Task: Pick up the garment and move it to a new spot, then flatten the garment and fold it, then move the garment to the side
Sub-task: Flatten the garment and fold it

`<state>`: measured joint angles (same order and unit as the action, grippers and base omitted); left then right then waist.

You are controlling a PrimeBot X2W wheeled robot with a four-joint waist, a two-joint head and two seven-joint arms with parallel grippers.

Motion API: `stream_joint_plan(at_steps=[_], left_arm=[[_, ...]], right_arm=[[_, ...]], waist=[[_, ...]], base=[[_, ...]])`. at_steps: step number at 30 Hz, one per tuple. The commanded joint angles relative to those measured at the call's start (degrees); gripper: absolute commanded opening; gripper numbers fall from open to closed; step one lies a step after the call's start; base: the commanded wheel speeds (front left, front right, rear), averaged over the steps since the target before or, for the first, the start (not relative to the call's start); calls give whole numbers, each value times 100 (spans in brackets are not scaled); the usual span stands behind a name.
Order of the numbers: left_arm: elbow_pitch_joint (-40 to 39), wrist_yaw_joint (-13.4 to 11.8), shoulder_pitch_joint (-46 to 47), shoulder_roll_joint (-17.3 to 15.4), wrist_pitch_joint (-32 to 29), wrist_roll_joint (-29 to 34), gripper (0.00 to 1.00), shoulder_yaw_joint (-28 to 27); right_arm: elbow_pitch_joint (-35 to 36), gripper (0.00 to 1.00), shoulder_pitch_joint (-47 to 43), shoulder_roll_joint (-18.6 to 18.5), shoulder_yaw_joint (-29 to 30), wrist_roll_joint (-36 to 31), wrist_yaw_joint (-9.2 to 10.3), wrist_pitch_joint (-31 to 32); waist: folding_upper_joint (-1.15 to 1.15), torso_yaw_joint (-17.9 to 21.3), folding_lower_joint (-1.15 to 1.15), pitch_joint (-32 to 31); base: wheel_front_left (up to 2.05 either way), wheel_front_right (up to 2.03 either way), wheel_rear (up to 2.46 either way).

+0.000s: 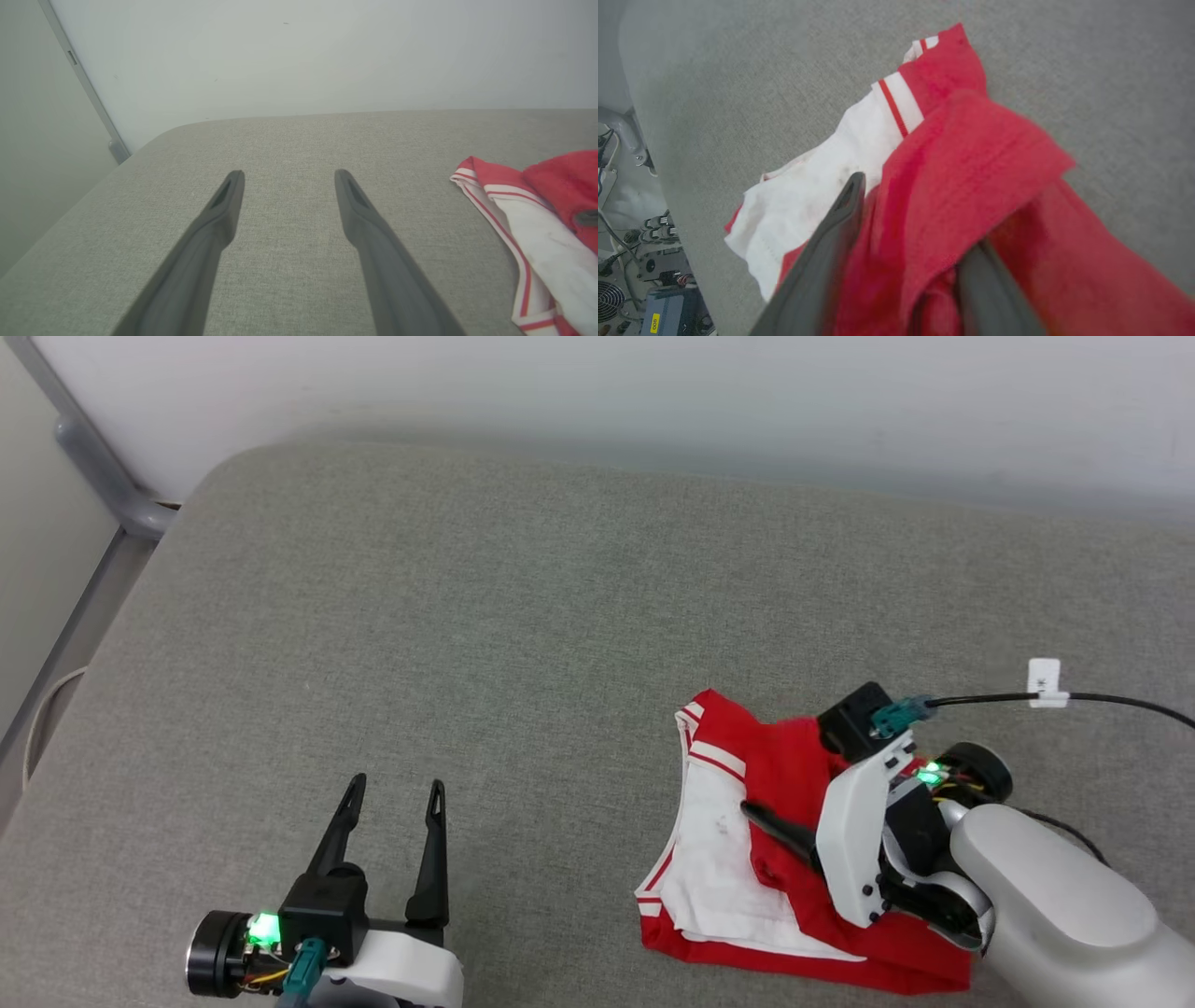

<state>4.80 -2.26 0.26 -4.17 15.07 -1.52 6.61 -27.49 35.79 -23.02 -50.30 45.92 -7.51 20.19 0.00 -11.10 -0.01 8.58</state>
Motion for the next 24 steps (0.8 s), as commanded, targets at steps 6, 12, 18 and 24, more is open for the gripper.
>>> stream_joint_plan(at_steps=[6, 12, 18, 24], left_arm=[[-59, -25, -142, -27, 13, 44, 100, -111], [-126, -40, -255, -74, 13, 77, 100, -186], [-201, -62, -325, -119, 13, 77, 100, -249], [-193, -64, -360, -139, 13, 77, 100, -273]], right_arm=[[507, 100, -293, -400, 388, -88, 5, -1162], [672, 100, -695, -569, 1326, -674, 6, -2186], [804, 100, -1537, -135, 3081, -2065, 6, -3346], [1306, 100, -2243, 403, 4063, -2918, 6, -3526]], waist=[[0, 281, 1, -252], [0, 590, 1, -420], [0, 867, 1, -546], [0, 935, 1, -639]], base=[[0, 0, 0], [0, 0, 0], [0, 0, 0], [0, 0, 0]])
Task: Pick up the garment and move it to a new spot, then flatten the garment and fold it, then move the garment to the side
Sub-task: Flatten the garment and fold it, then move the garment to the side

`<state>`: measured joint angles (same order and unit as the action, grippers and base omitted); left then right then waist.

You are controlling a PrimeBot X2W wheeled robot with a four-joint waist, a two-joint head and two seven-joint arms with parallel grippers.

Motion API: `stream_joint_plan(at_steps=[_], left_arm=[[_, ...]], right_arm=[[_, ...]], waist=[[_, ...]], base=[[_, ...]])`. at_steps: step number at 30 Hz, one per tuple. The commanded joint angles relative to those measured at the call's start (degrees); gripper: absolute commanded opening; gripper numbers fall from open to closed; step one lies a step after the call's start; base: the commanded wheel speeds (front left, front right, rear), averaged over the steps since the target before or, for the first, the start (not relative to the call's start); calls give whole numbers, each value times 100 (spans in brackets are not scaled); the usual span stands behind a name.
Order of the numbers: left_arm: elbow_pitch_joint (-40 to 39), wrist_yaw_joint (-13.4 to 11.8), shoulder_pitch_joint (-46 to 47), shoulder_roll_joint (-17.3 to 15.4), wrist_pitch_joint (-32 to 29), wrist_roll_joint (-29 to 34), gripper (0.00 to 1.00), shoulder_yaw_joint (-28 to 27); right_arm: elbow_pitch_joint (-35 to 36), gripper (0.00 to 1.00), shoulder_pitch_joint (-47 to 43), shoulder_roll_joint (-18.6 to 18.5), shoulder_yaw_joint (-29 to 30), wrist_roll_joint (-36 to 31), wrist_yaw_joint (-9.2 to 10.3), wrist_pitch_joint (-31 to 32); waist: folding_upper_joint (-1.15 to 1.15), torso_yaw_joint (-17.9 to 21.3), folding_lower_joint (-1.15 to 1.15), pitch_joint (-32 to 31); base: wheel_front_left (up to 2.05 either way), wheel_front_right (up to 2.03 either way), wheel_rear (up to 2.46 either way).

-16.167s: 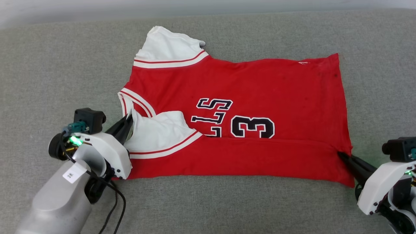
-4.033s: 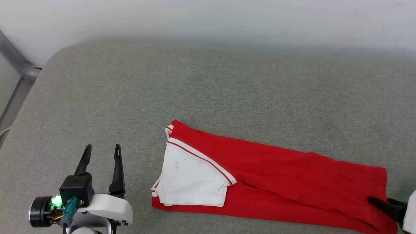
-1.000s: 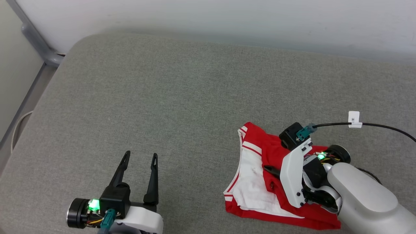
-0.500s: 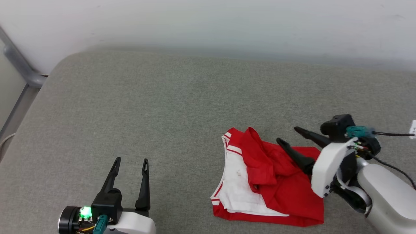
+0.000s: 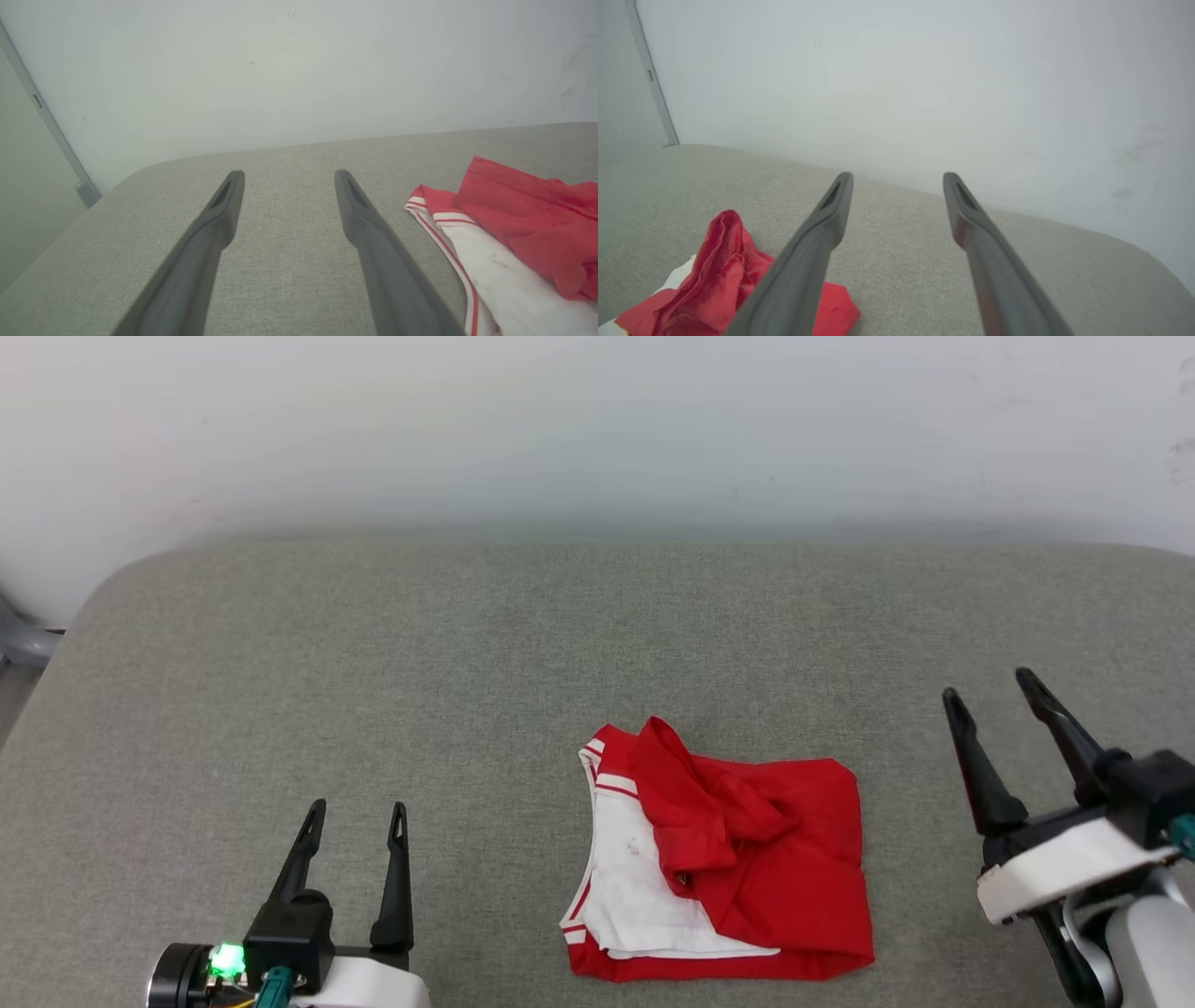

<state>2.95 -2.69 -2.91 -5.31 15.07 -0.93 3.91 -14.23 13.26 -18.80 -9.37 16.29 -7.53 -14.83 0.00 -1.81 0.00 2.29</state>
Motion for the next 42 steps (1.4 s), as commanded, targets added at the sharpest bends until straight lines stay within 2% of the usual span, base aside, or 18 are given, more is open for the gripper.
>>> stream_joint_plan(at_steps=[1, 3, 9, 18, 35, 38, 42], left_arm=[[-22, -20, -61, -29, 13, 12, 100, -6], [-45, -21, -116, -36, 13, 8, 100, -13], [-60, -7, -289, -34, 13, -8, 100, -6], [-43, 53, -454, -53, 13, 4, 100, 16], [74, 70, -490, -55, 13, 7, 100, 40], [89, 64, -453, -48, 13, -3, 100, 41], [93, 64, -400, -33, 13, -6, 100, 60]], right_arm=[[113, 100, -145, 111, 149, -110, 8, -28], [412, 100, -461, 433, 452, -312, 7, -29], [1110, 100, -1300, 1040, 921, -697, 8, -33], [1385, 100, -2085, 1448, 1251, -812, 8, -33], [1310, 100, -2179, 1537, 1240, -1063, 7, -35], [1358, 100, -1978, 1431, 1261, -1054, 7, -34], [1413, 100, -1588, 1112, 1379, -974, 8, -34]], waist=[[0, 11, 0, -30], [0, 18, 0, -70], [0, -14, 0, -181], [0, -91, 0, -252], [0, -87, 0, -295], [0, -101, 0, -292], [0, -131, 0, -267]], base=[[0, 0, 0], [0, 0, 0], [0, 0, 0], [0, 0, 0], [0, 0, 0], [0, 0, 0], [0, 0, 0]])
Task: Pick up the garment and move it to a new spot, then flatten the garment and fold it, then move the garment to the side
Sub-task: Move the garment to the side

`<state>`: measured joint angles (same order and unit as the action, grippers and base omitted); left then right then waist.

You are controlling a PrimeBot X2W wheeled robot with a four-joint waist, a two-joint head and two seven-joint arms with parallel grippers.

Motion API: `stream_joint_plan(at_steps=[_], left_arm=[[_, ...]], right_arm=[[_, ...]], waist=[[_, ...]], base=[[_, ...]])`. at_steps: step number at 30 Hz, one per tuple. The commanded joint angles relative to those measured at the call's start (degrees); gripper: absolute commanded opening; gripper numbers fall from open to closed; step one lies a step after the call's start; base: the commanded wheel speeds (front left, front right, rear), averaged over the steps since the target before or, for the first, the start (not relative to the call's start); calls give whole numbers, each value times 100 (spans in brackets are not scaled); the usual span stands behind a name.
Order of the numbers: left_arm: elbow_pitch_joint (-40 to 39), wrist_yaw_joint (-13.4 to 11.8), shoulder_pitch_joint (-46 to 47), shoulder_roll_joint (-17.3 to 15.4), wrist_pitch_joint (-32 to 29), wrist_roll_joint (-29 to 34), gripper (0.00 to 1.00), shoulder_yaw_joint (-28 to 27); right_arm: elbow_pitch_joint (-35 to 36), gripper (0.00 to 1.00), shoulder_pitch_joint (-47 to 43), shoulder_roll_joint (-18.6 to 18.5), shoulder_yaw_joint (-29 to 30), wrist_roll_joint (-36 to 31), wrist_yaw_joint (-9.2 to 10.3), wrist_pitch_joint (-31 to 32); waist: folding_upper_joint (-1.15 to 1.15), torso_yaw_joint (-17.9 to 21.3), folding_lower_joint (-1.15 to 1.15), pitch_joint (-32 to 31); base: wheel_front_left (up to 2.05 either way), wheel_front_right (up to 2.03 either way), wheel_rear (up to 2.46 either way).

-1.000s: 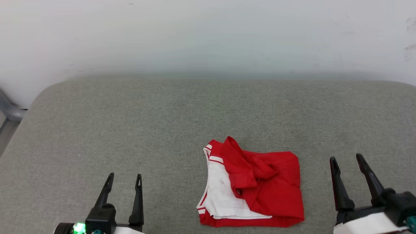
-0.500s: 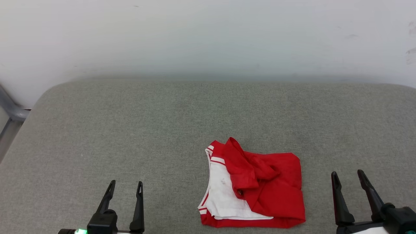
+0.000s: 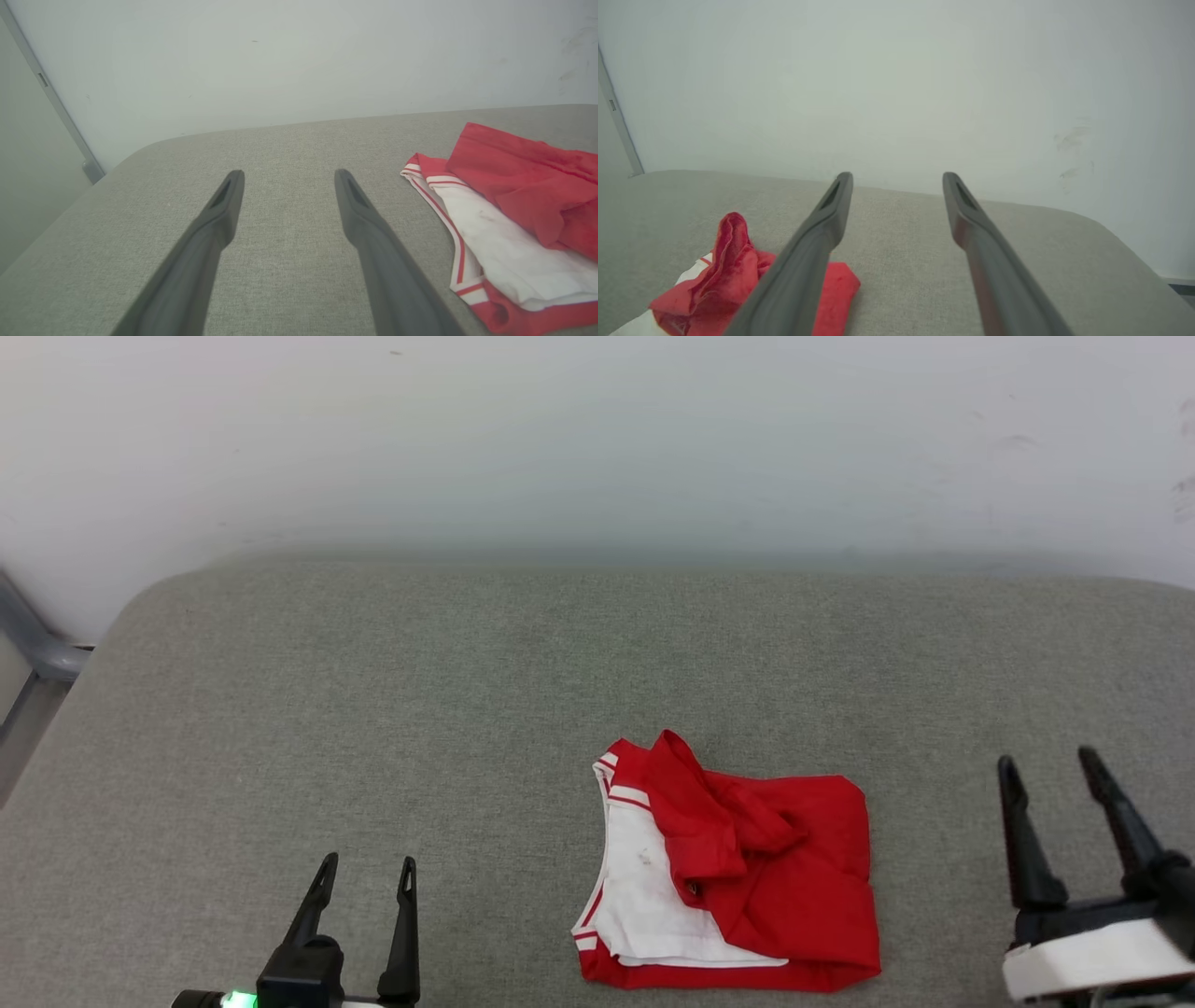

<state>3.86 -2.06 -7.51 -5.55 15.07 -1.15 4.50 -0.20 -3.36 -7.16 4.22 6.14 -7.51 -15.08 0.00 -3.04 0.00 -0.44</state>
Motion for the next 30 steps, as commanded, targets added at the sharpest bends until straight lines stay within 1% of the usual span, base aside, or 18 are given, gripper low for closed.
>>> stream_joint_plan(at_steps=[1, 4, 8, 12, 16, 20, 23, 27, 30], left_arm=[[8, 8, 73, -7, 13, 19, 100, 6], [16, 12, 88, 3, 13, 13, 100, 16], [24, 33, 140, 13, 13, 9, 100, 42], [31, 47, 233, 24, 13, 15, 100, 85], [26, 57, 300, 38, 13, 5, 100, 105], [32, 40, 314, 50, 13, -13, 100, 98], [21, 44, 324, 70, 13, -17, 100, 121], [-6, 47, 369, 95, 13, -29, 100, 147], [-10, 61, 407, 105, 13, -30, 100, 151]], right_arm=[[-13, 100, 210, -184, 21, 63, 5, -9], [-14, 100, 723, -637, -71, 188, 5, 74], [-119, 100, 1400, -1248, -391, 719, 5, 666], [-283, 100, 1930, -1844, -844, 1321, 5, 1587], [-429, 100, 2194, -2251, -1326, 2132, 6, 2698], [-541, 100, 2137, -2531, -1779, 2876, 5, 3788], [-646, 100, 1989, -2617, -2014, 3344, 5, 4366], [-832, 100, 1815, -2570, -2254, 3822, 5, 4899], [-1037, 100, 1786, -2515, -2394, 4010, 5, 5066]], waist=[[0, -20, 0, 17], [0, -42, 0, 46], [0, -86, 0, 108], [0, -183, 0, 196], [0, -262, 0, 264], [0, -322, 0, 311], [0, -374, 0, 364], [0, -439, 0, 461], [0, -480, 0, 560]], base=[[0, 0, 0], [0, 0, 0], [0, 0, 0], [0, 0, 0], [0, 0, 0], [0, 0, 0], [0, 0, 0], [0, 0, 0], [0, 0, 0]])
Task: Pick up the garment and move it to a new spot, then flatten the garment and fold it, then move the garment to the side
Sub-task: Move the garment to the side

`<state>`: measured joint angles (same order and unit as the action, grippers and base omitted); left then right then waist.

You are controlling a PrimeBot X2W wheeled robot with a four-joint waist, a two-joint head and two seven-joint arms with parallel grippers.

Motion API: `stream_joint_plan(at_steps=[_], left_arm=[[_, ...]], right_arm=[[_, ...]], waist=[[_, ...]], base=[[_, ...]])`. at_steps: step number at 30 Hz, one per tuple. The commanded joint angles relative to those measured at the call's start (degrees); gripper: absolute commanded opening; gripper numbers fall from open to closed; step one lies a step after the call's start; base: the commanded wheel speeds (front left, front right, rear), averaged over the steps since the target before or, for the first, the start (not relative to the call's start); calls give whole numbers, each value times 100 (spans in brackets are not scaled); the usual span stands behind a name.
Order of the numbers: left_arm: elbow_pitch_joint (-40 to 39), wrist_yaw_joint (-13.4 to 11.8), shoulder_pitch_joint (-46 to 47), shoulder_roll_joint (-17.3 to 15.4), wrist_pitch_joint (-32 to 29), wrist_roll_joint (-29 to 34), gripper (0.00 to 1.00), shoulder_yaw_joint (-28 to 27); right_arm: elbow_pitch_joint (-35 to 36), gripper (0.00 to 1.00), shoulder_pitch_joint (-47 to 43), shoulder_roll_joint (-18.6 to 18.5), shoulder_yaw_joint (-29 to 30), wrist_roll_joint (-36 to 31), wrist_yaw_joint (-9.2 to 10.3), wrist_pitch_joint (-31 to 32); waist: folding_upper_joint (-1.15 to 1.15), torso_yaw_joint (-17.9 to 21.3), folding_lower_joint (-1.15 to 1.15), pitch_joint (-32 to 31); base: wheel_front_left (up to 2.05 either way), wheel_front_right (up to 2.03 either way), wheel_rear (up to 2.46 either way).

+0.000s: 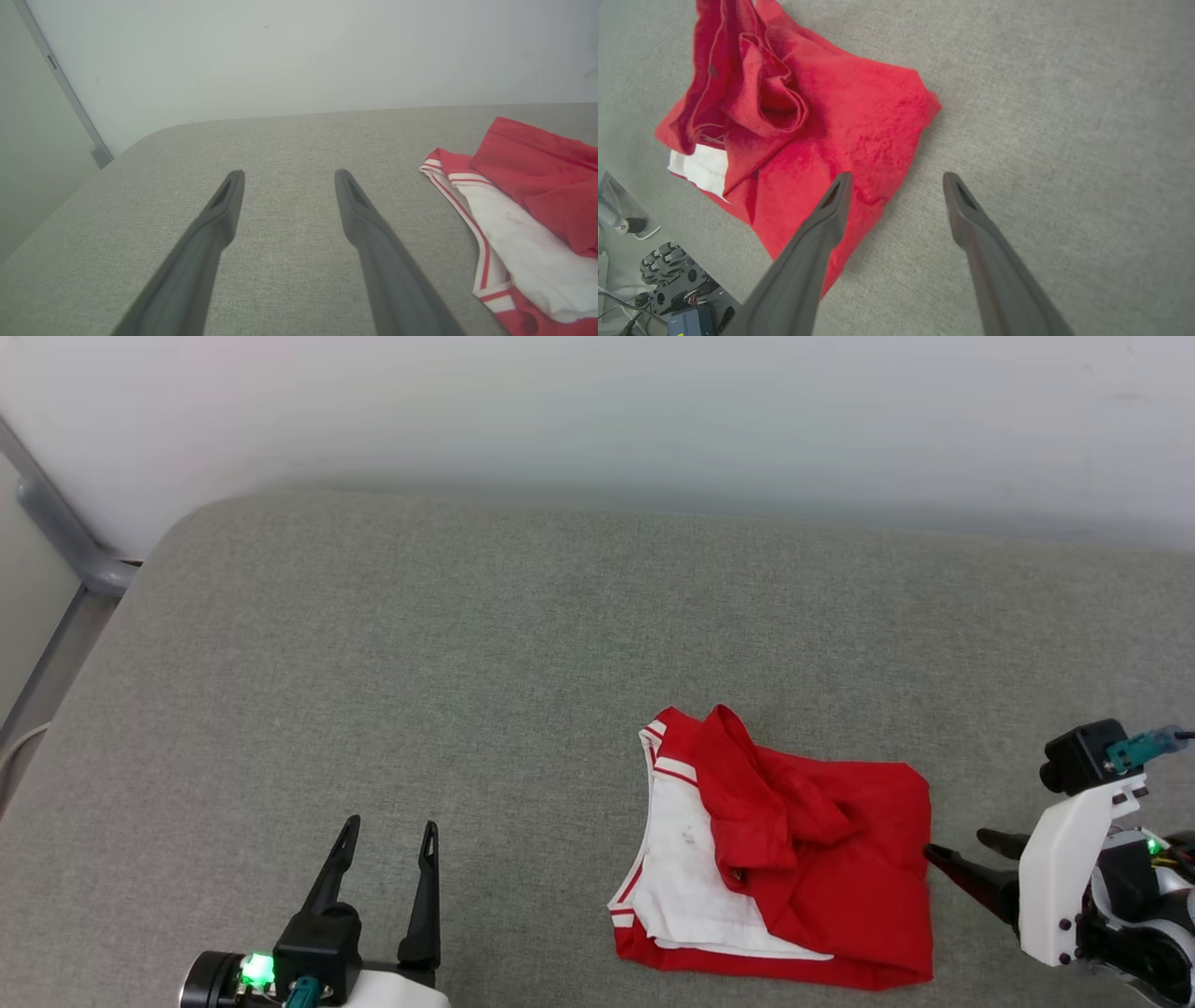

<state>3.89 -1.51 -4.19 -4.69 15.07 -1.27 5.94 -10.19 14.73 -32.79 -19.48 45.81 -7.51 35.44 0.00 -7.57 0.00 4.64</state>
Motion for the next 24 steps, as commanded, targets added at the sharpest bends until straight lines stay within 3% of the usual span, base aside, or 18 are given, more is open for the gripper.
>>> stream_joint_plan(at_steps=[1, 16, 22, 23, 24], left_arm=[[-14, 16, 101, 20, 13, -13, 100, 10], [18, 66, 390, 57, 13, 7, 100, 75], [33, 28, 462, 76, 13, -20, 100, 85], [36, 23, 467, 78, 13, -23, 100, 84], [39, 16, 473, 81, 13, -26, 100, 86]], right_arm=[[-115, 100, -6, 85, -48, 82, 5, 4], [-1162, 100, 225, 570, -836, 361, 4, -423], [-1416, 100, 211, 589, -1283, 494, 4, -636], [-1419, 33, 228, 583, -1345, 519, 4, -722], [-1430, 0, 250, 573, -1390, 557, 4, -787]], waist=[[0, -45, 0, 90], [0, -321, 0, 559], [0, -389, 0, 596], [0, -395, 0, 599], [0, -398, 0, 601]], base=[[0, 0, 0], [0, 0, 0], [0, 0, 0], [0, 0, 0], [0, 0, 0]])
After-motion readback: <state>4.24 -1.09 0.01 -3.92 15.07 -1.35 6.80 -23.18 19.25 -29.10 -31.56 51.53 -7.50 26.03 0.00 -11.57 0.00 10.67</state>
